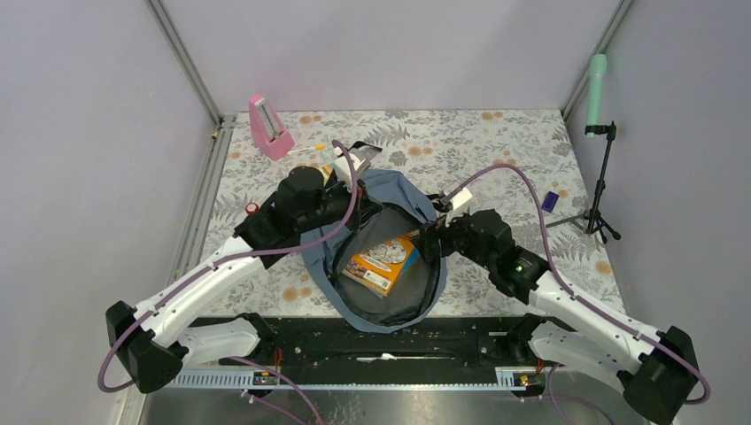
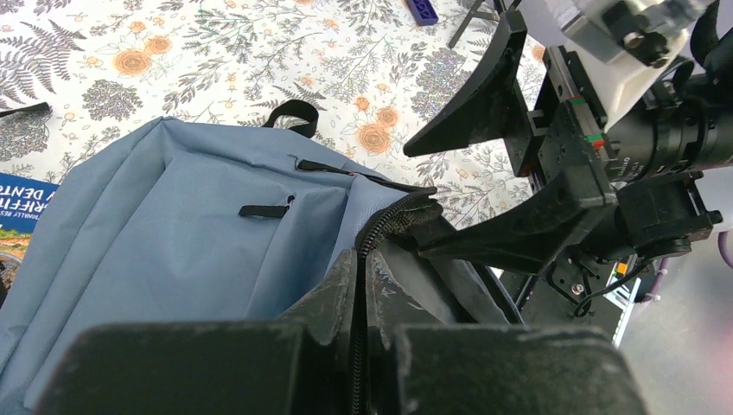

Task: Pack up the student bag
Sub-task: Pick up the book from the center of the board.

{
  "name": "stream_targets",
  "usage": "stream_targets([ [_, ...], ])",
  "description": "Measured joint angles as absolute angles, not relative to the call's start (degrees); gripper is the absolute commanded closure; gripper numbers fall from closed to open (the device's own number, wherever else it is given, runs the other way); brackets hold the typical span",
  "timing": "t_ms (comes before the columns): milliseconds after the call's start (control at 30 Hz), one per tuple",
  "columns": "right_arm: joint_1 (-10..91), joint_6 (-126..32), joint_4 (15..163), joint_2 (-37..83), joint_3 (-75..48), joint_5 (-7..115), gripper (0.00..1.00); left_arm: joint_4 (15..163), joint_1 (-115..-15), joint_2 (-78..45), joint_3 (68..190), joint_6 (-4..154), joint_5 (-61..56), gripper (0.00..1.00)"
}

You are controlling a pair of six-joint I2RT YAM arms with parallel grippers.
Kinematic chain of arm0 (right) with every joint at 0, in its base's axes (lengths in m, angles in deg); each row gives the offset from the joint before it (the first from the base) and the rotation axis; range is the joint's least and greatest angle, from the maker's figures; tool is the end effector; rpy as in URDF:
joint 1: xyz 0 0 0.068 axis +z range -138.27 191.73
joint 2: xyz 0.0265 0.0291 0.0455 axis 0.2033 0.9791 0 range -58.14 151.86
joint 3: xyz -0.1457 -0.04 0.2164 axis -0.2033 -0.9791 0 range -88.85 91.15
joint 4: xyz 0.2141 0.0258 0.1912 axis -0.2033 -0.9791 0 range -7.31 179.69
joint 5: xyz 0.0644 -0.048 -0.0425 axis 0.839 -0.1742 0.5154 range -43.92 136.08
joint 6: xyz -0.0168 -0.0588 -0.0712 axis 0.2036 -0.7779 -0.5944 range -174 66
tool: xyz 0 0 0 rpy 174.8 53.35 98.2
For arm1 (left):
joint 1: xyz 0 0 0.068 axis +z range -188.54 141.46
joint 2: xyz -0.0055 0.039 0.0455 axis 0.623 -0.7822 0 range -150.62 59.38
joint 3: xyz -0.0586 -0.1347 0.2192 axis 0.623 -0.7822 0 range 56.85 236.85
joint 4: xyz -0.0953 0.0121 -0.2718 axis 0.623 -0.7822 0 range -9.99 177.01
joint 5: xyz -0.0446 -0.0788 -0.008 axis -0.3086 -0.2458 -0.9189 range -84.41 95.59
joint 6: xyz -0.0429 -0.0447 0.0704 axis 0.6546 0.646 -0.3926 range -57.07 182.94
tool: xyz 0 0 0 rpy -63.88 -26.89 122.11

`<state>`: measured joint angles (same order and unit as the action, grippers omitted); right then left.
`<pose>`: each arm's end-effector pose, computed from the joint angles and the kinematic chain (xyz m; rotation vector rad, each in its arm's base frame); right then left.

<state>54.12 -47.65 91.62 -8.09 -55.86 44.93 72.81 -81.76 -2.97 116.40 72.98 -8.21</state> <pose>0.2142 0.1931 0.2446 -0.5662 1.7864 0.5748 0.2246 -0.2387 0.3401 0.7216 1.8125 -0.8548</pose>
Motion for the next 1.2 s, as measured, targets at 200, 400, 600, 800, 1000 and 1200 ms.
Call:
stream_targets([
  [200, 54.1, -54.53, 95.65, -3.2, -51.62, 49.3, 0.11, 72.79, -81.52, -3.38, 116.4, 72.87, -9.15, 1.0],
  [400, 54.1, -58.77, 98.92, 0.87, -50.48, 50.31, 0.72, 72.81, -81.32, -3.49, 116.4, 72.41, -11.03, 1.0],
  [600, 54.1, -59.38, 97.15, 4.23, -46.39, 48.65, 1.0, 72.81, -81.32, -3.89, 116.42, 72.39, -14.16, 0.19],
  [800, 54.12, -57.96, 94.2, 2.33, -47.51, 42.24, 1.0, 73.92, -80.71, 0.79, 111.99, 77.39, -4.6, 0.03],
  [1000, 54.17, -55.95, 90.92, -5.12, -52.16, 38.62, 1.0, 72.98, -76.54, 10.98, 100.44, 90.25, 11.11, 0.01],
  [1200, 54.14, -54.79, 86.42, -7.0, -52.38, 36.15, 1.0, 71.69, -71.64, 10.19, 90.67, 99.73, 15.74, 0.01],
])
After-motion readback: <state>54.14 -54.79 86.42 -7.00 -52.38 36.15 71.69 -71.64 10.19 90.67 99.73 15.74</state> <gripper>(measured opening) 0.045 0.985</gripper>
